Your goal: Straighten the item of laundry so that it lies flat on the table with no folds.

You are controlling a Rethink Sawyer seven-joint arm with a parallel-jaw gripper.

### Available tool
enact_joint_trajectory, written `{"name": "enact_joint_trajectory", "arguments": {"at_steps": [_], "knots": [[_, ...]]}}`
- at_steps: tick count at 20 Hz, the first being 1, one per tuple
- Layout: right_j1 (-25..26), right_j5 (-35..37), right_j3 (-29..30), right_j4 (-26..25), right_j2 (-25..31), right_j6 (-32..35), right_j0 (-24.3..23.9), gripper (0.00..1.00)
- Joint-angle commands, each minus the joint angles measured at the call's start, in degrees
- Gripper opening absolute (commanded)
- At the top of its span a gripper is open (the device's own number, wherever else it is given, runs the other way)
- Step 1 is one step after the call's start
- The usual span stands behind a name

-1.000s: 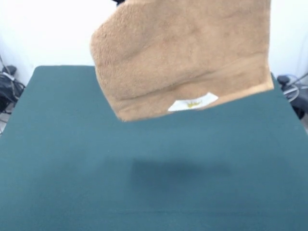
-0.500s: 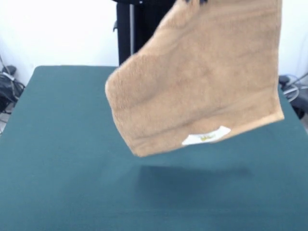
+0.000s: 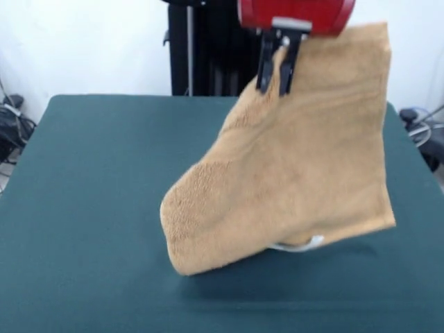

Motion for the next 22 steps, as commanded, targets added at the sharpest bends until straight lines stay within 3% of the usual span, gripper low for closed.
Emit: {"name": "enact_joint_trajectory", "arguments": {"at_steps": [1, 16, 22], "knots": [[7.02, 1.64, -5.75, -3.42, 7.8, -3.15, -1.05, 0.0], [6.51, 22.32, -18.54, -3.51, 7.65, -0.48, 0.09, 0.0], [6.66, 23.96, -20.69, -3.52, 7.77, -0.64, -0.06, 0.0]]}}
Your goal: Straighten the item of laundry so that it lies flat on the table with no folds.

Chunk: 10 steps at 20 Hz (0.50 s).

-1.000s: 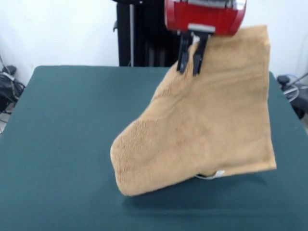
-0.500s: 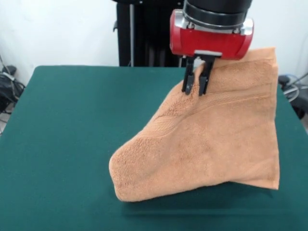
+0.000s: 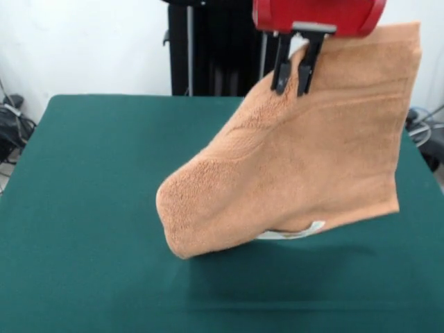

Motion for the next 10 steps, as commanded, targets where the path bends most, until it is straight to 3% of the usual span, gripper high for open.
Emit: {"name": "enact_joint_trajectory", "arguments": {"at_steps": [1, 10], "knots": [[-0.57, 4.28, -1.98, -1.27, 5.04, -0.67, 0.57, 0.0], [-5.8, -7.82, 7.98, -0.08, 6.04, -4.12, -0.75, 0.0]]}}
